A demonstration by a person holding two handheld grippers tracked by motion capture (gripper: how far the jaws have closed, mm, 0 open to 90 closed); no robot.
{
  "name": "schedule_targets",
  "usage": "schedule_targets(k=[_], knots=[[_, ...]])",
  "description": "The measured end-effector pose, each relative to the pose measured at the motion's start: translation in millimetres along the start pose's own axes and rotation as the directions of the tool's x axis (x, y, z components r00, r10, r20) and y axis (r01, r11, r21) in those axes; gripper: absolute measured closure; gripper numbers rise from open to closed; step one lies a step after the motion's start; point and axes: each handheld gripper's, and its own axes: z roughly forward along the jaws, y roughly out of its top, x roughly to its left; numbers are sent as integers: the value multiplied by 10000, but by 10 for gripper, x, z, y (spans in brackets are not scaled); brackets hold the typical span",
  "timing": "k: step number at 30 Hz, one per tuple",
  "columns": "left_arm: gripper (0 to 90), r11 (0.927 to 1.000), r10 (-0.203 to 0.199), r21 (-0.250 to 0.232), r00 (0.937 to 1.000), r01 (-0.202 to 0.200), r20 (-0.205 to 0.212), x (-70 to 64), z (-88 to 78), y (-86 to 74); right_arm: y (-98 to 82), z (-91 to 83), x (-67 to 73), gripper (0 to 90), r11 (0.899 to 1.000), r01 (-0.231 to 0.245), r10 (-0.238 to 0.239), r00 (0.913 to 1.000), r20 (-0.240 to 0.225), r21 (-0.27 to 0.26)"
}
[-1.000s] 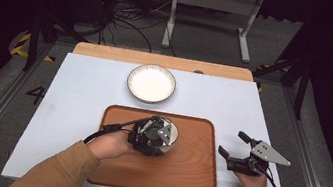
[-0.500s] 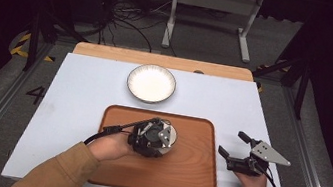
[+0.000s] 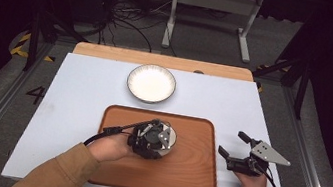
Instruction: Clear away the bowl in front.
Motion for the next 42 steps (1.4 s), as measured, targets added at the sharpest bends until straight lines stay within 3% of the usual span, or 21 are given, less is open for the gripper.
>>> schedule_targets(k=[7, 13, 18, 28, 30, 32, 37, 42], knots=[[806, 9999, -107, -121, 9994, 111, 344, -1, -1, -12, 0, 0, 1, 68, 10000, 8, -8, 10000, 1, 3], [721, 9999, -132, -96, 9989, 136, 447, -26, 33, 2, 0, 1, 1, 69, 10000, 11, -11, 10000, 4, 8], [678, 9989, -365, -264, 9976, 381, 588, -7, 25, -22, 0, 0, 1, 69, 10000, 15, -15, 10000, 0, 5], [465, 9958, -636, -598, 9927, 700, 1023, 5, 11, -39, 0, 1, 1, 69, 10000, 14, -14, 10000, 5, 5], [388, 9946, -613, -771, 9924, 697, 1063, 16, -7, -47, 0, 1, 0, 69, 10000, 5, -5, 10000, 2, 7], [330, 9877, -870, -1196, 9892, 1011, 1176, 25, -48, -65, 0, 1, -1, 68, 10000, -4, 4, 10000, -4, 7], [263, 9815, -892, -1587, 9895, 1067, 1136, 23, -113, -92, 0, 2, -5, 67, 10000, -22, 22, 10000, -21, -2], [236, 9607, -1161, -2425, 9891, 1349, 903, 16, -214, -161, 1, 3, -10, 63, 10000, -78, 78, 10000, -39, -8]])
